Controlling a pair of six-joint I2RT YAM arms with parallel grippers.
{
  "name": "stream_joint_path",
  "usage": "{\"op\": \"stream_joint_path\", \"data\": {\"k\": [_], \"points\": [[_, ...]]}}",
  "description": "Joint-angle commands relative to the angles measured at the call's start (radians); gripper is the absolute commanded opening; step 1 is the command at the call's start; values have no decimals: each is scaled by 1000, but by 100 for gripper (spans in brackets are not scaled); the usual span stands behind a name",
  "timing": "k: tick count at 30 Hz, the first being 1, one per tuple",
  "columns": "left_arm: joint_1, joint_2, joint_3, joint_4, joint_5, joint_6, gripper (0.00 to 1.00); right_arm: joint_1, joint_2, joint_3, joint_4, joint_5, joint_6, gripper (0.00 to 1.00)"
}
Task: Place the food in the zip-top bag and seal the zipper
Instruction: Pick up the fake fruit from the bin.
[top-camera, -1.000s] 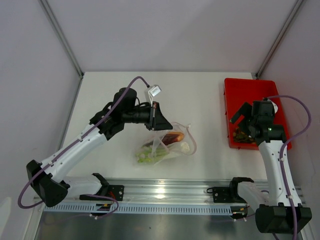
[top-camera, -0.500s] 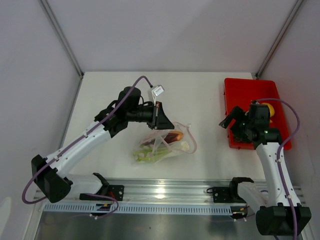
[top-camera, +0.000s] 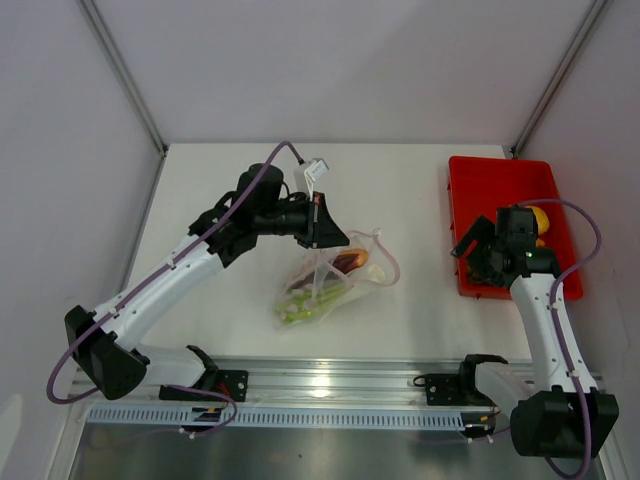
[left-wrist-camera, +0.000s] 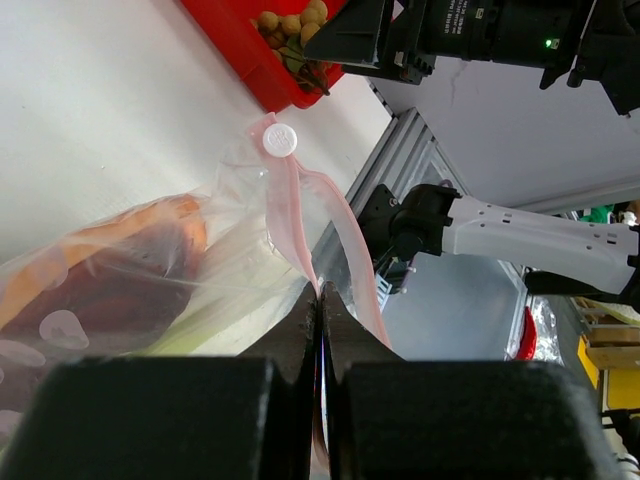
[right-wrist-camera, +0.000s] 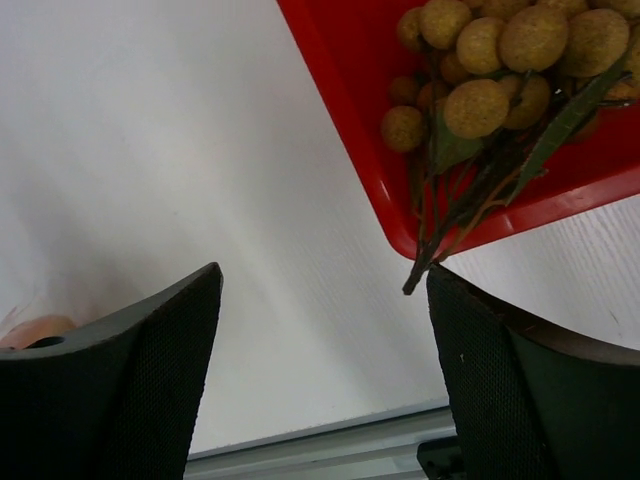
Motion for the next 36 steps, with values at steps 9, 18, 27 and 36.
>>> {"op": "stream_joint_path", "data": {"k": [9,18,27,36], "points": [[6,-31,24,49,0,14,1,-8,-66,-75,-30,141,39,73],[6,-31,18,61,23,7,1,-14,-40,-119,28,176,85,61],[6,-31,13,63,23,7,1,-25,26,-155,116,153,94,53],[7,-31,2,61,21,10,1,-54,61,-185,186,144,88,38]]}}
